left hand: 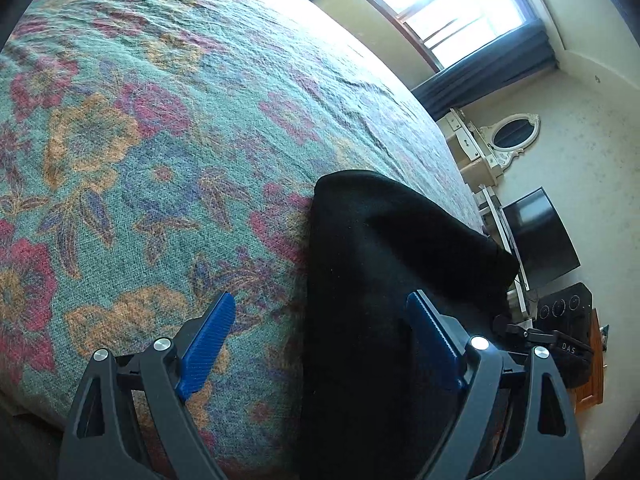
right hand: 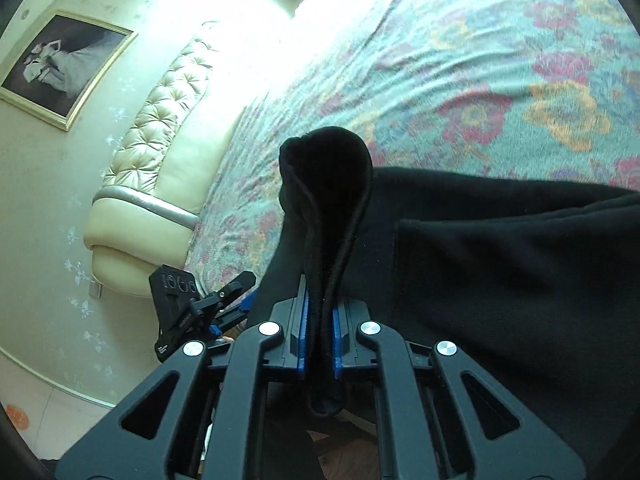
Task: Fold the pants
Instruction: 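Grasp the trouser cuffs with the right tool and lift them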
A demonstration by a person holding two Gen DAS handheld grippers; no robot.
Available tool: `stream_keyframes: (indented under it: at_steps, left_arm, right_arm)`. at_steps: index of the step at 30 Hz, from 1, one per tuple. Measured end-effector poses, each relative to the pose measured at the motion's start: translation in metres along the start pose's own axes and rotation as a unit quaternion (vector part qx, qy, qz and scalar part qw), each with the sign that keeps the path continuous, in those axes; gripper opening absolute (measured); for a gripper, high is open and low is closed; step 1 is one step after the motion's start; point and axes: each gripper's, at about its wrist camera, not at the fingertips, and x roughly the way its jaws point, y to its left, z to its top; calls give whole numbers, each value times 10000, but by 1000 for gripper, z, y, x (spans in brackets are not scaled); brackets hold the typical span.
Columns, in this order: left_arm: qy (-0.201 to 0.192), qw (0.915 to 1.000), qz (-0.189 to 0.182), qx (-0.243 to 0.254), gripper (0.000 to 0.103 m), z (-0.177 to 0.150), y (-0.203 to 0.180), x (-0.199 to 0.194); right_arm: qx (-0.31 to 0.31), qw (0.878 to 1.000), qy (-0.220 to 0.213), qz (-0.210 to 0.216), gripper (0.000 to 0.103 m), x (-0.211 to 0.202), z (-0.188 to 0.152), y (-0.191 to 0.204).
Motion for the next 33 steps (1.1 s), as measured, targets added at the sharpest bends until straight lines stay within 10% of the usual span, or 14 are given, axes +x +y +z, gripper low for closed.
stream_keyframes:
  at_steps: [12,26,33]
  left_arm:
    - [395,9967,-529,466,86,-8,-72,31]
    - [979,9918,-213,798,86,-44,-96,85]
    - [1030,9914,-329,734,86,-42,-88,76]
  right_arm:
    - [266,9946,-619,-789,8,-134,-2,-66]
    - [1062,9909,-429,-702,10,-129,-26,-155]
    - [1078,9927,-457,-296,62,-153,-43,-147]
